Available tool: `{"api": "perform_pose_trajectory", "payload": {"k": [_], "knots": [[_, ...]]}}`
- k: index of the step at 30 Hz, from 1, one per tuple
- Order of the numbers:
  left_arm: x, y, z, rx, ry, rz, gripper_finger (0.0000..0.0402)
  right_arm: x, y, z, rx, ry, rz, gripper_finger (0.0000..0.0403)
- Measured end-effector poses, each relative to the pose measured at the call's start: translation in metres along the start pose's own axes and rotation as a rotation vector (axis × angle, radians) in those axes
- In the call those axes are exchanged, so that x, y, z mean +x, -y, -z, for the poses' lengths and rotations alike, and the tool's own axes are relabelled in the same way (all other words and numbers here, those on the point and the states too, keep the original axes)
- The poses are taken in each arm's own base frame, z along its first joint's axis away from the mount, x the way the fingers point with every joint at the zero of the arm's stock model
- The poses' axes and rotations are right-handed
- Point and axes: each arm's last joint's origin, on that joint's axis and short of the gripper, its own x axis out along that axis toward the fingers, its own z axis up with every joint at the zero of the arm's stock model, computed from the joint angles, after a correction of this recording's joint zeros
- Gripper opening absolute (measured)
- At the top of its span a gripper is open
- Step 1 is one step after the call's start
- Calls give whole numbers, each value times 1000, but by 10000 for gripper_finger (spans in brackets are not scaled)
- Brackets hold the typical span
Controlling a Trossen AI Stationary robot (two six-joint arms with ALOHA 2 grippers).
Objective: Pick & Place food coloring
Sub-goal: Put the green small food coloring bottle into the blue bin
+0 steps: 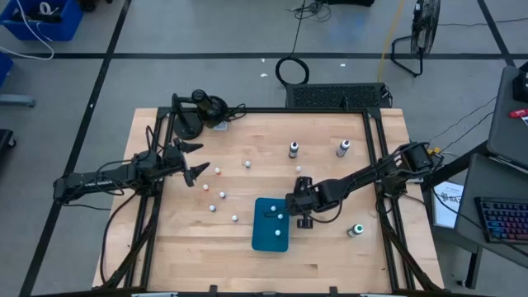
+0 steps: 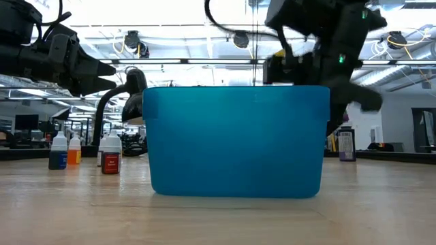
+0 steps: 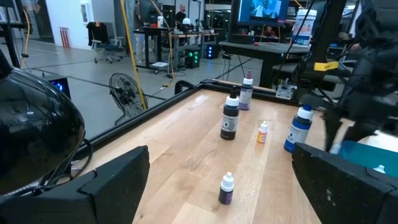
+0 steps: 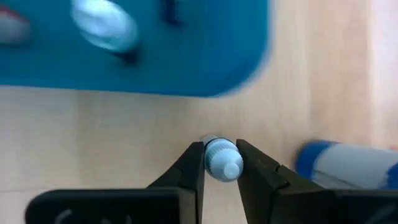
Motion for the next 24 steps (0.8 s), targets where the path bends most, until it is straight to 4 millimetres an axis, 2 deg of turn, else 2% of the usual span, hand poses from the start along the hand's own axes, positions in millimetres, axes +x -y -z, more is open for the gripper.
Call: {"api": "perform_pose_trajectory", "payload": {"k": [7,11,16,18,24], "knots": [[0,0,0,0,0,0,390,-47,-12,-22,-36,83,48,57],[0,0,0,0,0,0,390,-74,-21,-46,-49,161,60,57],[0,0,0,0,0,0,390,-98,-30,-75,-82,252,35,57],[0,0,0,0,1,0,390,-104,-33,-82,-107,267,34,57],[0,0,0,0,0,0,390,-100,-41,-101,-147,219,42,57]]}}
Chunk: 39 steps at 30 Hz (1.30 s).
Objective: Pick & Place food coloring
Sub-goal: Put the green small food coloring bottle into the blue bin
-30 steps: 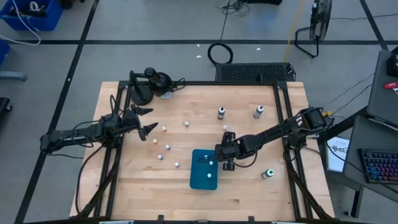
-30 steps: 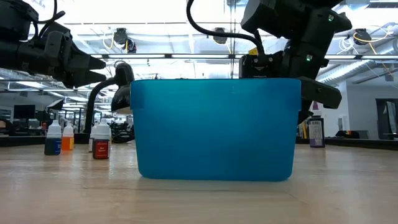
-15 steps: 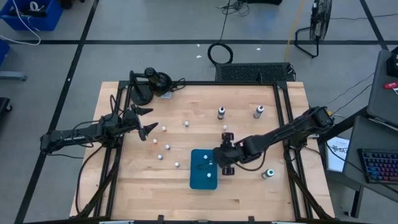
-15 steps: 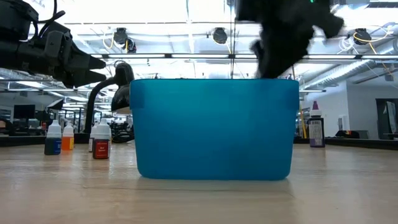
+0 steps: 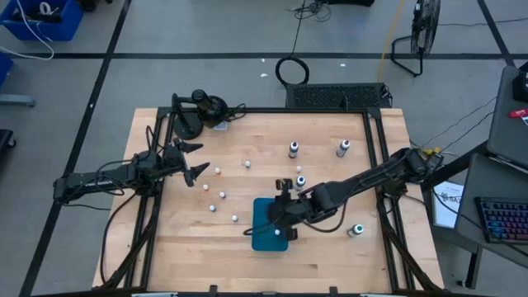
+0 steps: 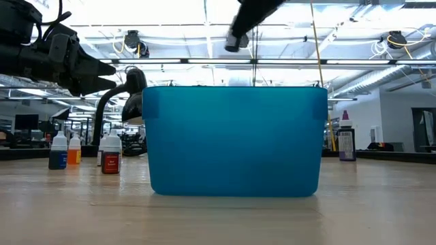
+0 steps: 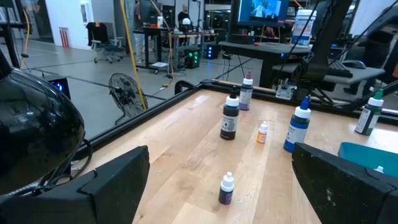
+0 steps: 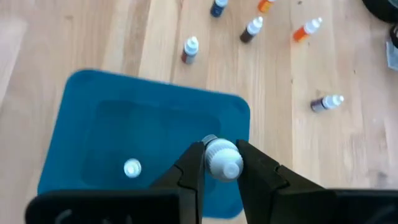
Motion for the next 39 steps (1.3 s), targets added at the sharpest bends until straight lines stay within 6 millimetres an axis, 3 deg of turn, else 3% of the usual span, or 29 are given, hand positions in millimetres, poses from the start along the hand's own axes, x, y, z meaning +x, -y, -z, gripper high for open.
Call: {"api": "perform_pose_trajectory", "payload": {"k": [9,13,24,39], "knots": [[0,0,0,0,0,0,390,11,-7,-42,-57,-126,-27,57],[0,0,0,0,0,0,390,26,-14,-52,-93,-135,-29,57],[0,0,0,0,0,0,390,92,-20,-34,-140,-308,-86,57],[0,0,0,0,0,0,390,139,-21,-7,-154,-320,-158,57]]}}
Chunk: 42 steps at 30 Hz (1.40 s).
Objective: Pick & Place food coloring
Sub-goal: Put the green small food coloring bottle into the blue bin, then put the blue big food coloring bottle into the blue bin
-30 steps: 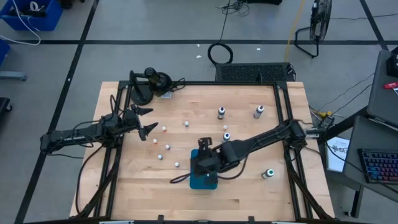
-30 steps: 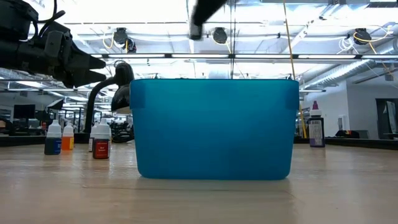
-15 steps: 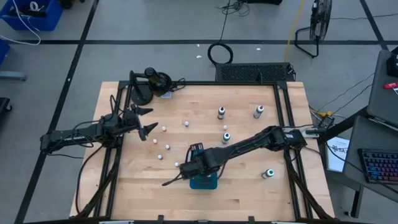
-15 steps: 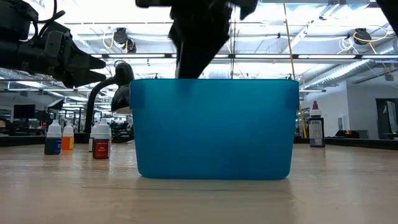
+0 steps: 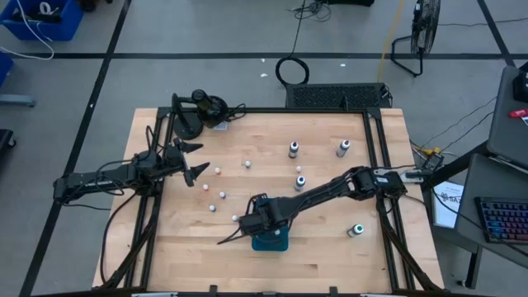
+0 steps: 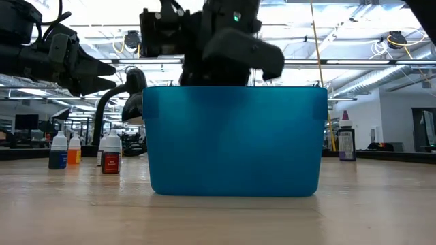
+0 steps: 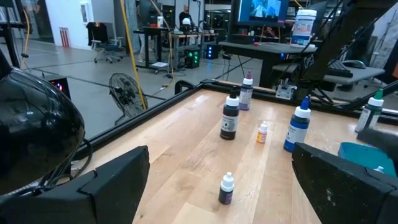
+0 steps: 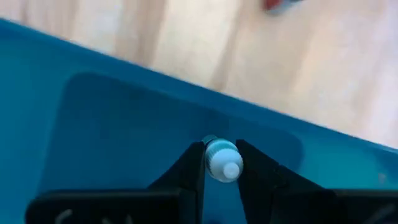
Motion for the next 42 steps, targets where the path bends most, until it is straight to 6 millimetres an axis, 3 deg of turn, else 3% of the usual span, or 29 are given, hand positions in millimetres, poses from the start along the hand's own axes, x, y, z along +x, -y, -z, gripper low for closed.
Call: {"api": "perform_pose_trajectory", "payload": {"k": [5,13,20,25,31,38,42], "knots": [[0,0,0,0,0,0,390,2,0,0,1,13,5,62],[0,0,0,0,0,0,390,2,0,-2,10,27,5,130],[0,0,0,0,0,0,390,-5,0,0,8,21,4,139],[0,0,0,0,0,0,390,-43,5,1,25,71,6,134],[0,0,0,0,0,0,390,-110,15,15,107,132,38,132],[0,0,0,0,0,0,390,-179,38,54,316,110,268,140],[0,0,0,0,0,0,390,-200,56,79,473,32,312,165]]}}
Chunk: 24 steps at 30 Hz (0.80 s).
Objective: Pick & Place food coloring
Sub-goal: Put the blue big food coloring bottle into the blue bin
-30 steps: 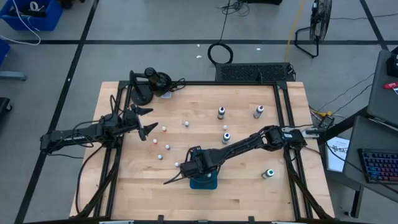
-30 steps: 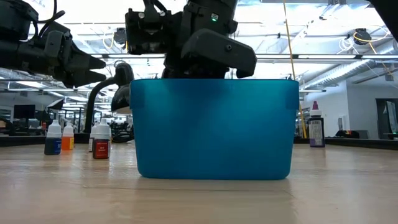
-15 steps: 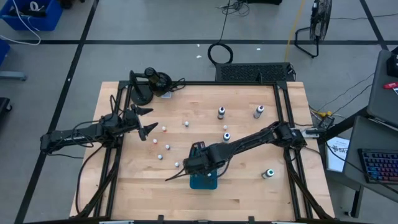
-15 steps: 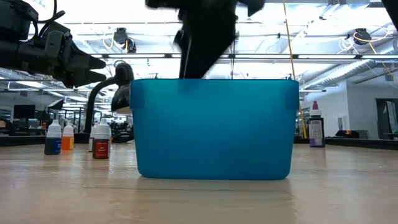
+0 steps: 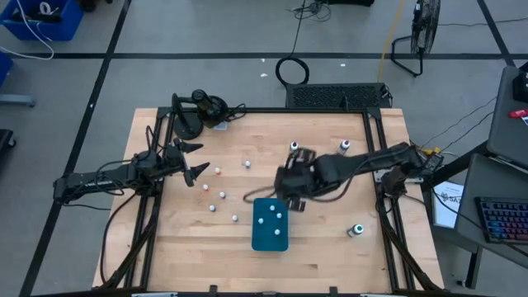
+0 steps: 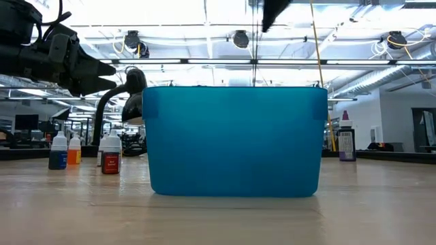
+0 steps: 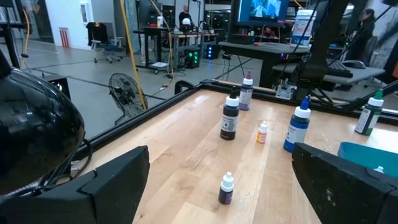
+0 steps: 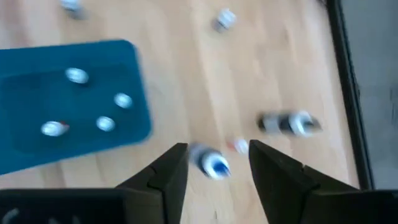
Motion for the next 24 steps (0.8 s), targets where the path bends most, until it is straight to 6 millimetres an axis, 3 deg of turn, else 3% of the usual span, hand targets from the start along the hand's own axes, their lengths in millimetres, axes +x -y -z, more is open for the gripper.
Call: {"api": "perform_pose_trajectory", "payload": {"k": [4,7,18,24], "knots": [[0,0,0,0,0,0,390,4,25,6,134,-126,46,195],[0,0,0,0,0,0,390,19,35,3,183,-190,23,210],[0,0,0,0,0,0,390,105,37,29,168,-413,-138,207],[0,0,0,0,0,0,390,134,40,39,183,-410,-146,206]]}}
